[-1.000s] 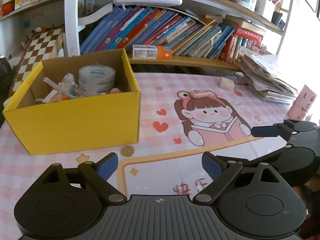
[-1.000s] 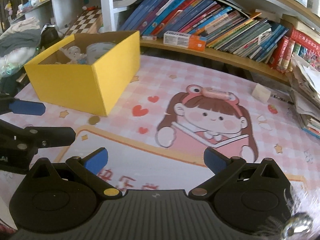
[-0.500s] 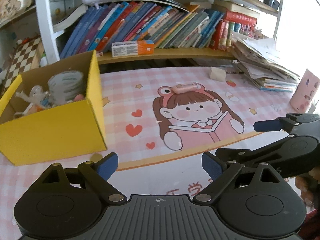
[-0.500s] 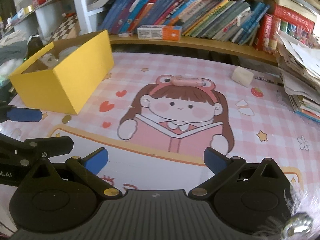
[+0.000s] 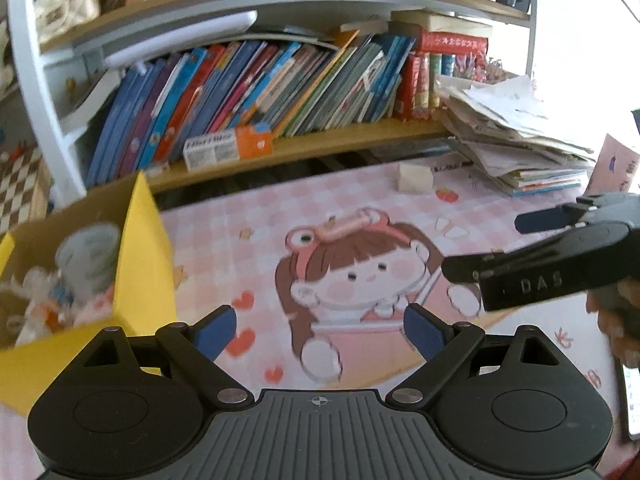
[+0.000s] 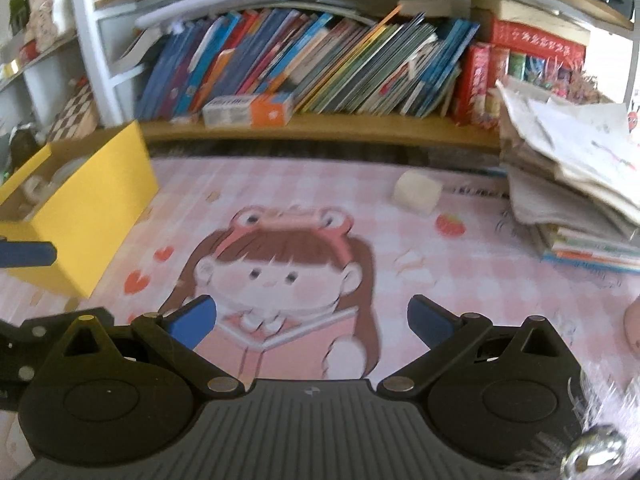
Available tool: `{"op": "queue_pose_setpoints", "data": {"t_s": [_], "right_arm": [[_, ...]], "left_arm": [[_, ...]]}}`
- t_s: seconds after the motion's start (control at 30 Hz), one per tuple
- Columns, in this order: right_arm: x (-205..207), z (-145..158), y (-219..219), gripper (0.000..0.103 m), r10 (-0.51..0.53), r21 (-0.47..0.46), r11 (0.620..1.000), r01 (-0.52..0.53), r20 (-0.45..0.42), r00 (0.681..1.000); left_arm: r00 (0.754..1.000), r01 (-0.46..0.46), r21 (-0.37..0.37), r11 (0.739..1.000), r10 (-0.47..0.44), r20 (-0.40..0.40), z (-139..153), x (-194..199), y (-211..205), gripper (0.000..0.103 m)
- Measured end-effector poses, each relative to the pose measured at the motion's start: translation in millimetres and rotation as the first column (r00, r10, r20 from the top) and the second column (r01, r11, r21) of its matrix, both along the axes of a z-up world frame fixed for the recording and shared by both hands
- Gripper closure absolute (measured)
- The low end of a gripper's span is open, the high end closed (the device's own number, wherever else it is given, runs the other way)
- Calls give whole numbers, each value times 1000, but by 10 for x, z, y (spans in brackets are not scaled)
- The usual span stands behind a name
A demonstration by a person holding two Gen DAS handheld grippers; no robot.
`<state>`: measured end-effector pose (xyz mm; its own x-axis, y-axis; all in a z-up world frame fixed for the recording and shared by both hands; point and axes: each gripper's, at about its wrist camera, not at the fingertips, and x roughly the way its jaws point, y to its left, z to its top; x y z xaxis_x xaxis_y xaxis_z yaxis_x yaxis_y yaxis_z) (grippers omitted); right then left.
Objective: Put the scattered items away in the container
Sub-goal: 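Move left gripper toward the pink utility knife while right gripper approaches the white eraser block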
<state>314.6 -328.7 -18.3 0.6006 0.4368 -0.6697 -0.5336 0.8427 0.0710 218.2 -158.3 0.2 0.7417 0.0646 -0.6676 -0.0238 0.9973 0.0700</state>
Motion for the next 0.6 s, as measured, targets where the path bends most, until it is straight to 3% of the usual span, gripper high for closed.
{"op": "queue_pose_setpoints", "data": {"t_s": [0.3,0.6], "right_arm": [[505,23,-48,0,0,4,1000,-1,32,999],[950,-170,-179,2,7,-10,1000,-7,-24,1000]], "left_arm": [[998,66,16,998,-66,2,-112,433,-155,10],[992,129,7,992,-129,-6,-294,826,-264,10]]}}
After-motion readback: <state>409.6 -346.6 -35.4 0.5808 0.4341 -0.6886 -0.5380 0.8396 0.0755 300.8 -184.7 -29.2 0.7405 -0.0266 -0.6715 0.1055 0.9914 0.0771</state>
